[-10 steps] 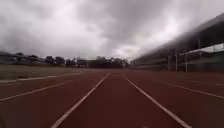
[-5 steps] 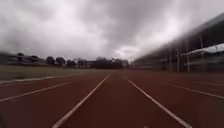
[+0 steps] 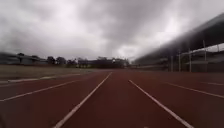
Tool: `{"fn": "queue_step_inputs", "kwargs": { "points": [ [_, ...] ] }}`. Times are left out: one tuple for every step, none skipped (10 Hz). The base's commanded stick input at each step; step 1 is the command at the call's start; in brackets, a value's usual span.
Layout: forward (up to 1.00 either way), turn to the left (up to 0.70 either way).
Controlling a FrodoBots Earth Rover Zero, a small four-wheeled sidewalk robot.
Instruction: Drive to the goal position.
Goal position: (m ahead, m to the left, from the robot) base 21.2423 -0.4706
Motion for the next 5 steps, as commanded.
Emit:
{"fn": "queue_step_inputs", "kwargs": {
  "points": [
    [0.70, 0.00],
    [0.70, 0.00],
    [0.70, 0.00],
    [0.70, 0.00],
    [0.70, 0.00]
  ]
}}
